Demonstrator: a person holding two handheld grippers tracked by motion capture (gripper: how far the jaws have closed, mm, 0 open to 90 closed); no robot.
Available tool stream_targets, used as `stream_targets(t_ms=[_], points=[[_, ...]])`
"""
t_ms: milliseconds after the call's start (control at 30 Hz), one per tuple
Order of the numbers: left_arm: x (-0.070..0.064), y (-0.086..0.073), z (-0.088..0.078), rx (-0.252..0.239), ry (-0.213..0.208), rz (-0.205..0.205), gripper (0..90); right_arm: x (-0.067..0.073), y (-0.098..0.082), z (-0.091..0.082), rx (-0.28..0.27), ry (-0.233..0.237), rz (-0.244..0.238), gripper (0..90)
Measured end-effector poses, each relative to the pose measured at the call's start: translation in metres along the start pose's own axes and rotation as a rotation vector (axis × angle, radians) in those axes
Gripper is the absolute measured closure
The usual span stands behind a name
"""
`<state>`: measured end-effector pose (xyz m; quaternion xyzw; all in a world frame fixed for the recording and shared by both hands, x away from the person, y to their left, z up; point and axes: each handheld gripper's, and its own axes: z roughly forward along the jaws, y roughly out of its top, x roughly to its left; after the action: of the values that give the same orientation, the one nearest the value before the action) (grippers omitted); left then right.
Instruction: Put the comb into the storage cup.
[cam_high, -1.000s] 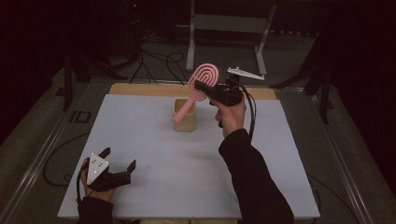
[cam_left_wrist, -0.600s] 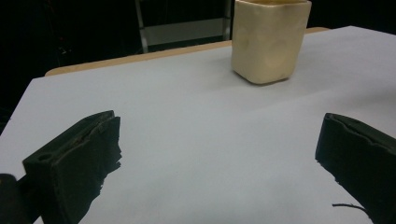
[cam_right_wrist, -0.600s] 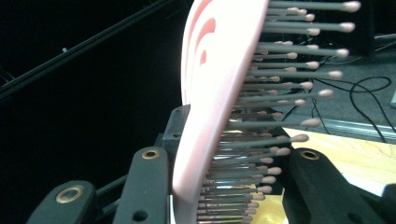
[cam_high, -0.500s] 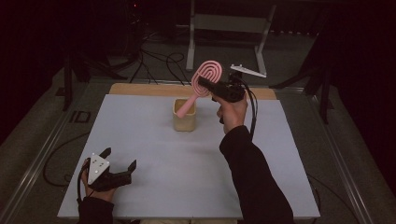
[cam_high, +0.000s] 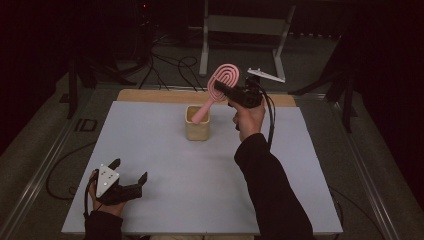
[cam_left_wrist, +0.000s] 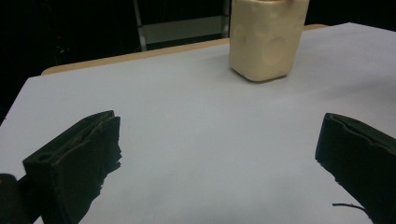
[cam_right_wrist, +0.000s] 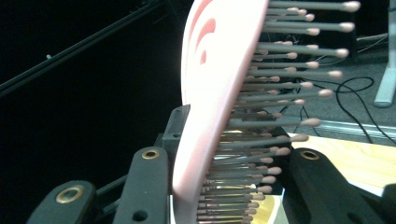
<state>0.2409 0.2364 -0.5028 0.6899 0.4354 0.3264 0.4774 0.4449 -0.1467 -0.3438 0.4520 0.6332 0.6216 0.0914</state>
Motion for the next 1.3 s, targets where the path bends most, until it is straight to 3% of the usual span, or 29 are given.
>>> stream_targets(t_ms=[567, 967, 1300], points=[[-0.002, 0.0, 0.001, 0.002, -0.003, 0.009, 0.1, -0.009, 0.001, 0.004, -0.017, -0.046, 0.018, 63.6], [-0.004, 0.0, 0.001, 0.008, -0.008, 0.02, 0.1, -0.006, 0.008, 0.008, -0.014, -0.089, -0.015, 63.6], [-0.005, 0.0, 0.002, 0.01, -0.009, 0.021, 0.1, -0.013, 0.008, 0.009, -0.022, -0.126, 0.009, 63.6]])
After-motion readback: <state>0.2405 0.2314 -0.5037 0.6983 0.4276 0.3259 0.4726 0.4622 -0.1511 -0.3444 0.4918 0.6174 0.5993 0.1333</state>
